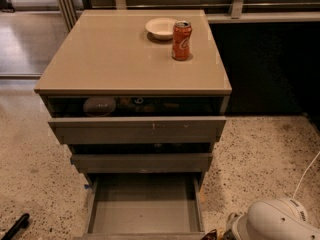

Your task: Place brown chip bag into bottom drawer

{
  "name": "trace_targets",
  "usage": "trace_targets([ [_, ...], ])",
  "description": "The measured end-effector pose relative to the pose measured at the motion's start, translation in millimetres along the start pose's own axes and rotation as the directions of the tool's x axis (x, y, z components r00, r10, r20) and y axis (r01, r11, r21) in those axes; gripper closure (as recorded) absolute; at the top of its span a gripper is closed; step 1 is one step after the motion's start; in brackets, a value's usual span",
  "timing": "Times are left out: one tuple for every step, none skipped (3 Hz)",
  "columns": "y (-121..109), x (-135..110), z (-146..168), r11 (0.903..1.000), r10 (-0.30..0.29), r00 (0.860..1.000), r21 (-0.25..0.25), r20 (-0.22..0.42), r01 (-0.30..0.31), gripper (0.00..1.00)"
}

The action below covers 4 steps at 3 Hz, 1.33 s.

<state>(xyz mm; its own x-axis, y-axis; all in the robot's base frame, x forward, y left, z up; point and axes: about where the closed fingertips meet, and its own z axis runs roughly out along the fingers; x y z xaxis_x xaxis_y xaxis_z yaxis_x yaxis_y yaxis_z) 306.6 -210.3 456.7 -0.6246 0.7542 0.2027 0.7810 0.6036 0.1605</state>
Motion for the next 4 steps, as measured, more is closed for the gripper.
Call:
trace_targets([
  [-0.8,0.4,-0.3,1.0000,-0.002,1.000,0.000,0.000,0.002,1.00],
  [13.7,16.2,0.6,0.9987,-0.049,0.999,0.014,-0.004,0.049,1.00],
  [34.8,28.5,-5.5,0.9955,-0.094,0.996,0.017,0.010,0.094,1.00],
  [22.9,25.1,-7.9,0.9967,-0.080,0.997,0.014,0.014,0.080,1.00],
])
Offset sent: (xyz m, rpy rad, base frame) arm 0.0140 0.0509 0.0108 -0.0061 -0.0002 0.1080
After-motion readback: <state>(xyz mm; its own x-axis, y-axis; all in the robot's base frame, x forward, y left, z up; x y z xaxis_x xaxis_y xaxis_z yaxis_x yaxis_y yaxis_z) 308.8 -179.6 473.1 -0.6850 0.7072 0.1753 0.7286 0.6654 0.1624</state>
